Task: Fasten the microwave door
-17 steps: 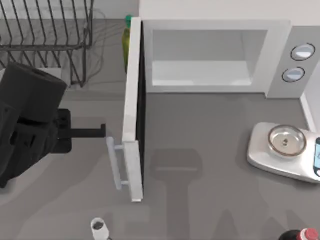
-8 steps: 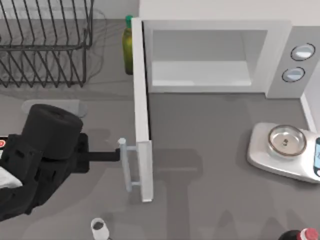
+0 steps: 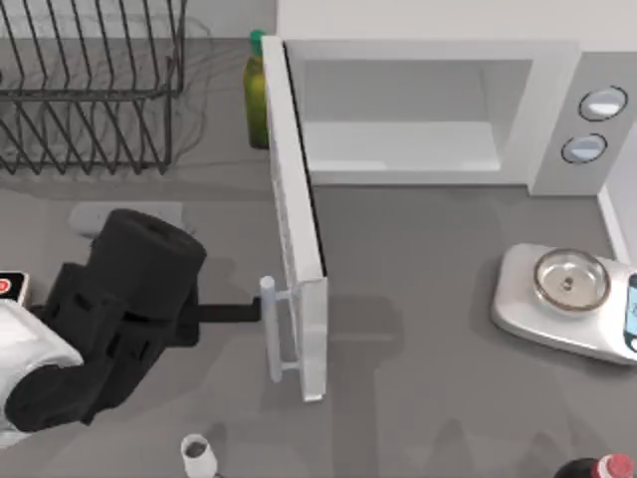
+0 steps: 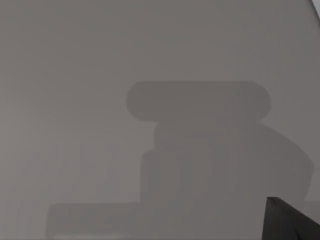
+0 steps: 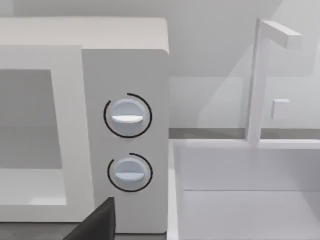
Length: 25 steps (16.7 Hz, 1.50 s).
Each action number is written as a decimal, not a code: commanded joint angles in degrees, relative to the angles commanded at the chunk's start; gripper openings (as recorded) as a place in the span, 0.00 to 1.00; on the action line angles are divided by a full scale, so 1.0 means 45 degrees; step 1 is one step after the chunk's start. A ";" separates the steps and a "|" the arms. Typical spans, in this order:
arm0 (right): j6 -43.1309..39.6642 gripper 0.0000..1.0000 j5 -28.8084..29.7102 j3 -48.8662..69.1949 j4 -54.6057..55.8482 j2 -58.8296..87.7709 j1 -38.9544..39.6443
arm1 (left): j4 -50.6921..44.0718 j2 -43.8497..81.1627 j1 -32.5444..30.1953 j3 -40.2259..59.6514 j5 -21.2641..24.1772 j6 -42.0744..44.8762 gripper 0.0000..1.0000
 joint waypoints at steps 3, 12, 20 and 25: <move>0.0000 1.00 0.0000 0.0000 0.0000 0.0000 0.0000 | -0.0381 0.1755 -0.1719 0.1317 -0.0978 -0.1366 0.00; 0.0000 1.00 0.0000 0.0000 0.0000 0.0000 0.0000 | -0.0733 0.3050 -0.3065 0.2527 -0.1840 -0.2632 0.00; 0.0000 1.00 0.0000 0.0000 0.0000 0.0000 0.0000 | -0.2478 0.6370 -0.4965 0.6568 -0.2831 -0.4570 0.00; 0.0000 1.00 0.0000 0.0000 0.0000 0.0000 0.0000 | -0.2868 0.7024 -0.5349 0.7274 -0.3027 -0.4975 0.00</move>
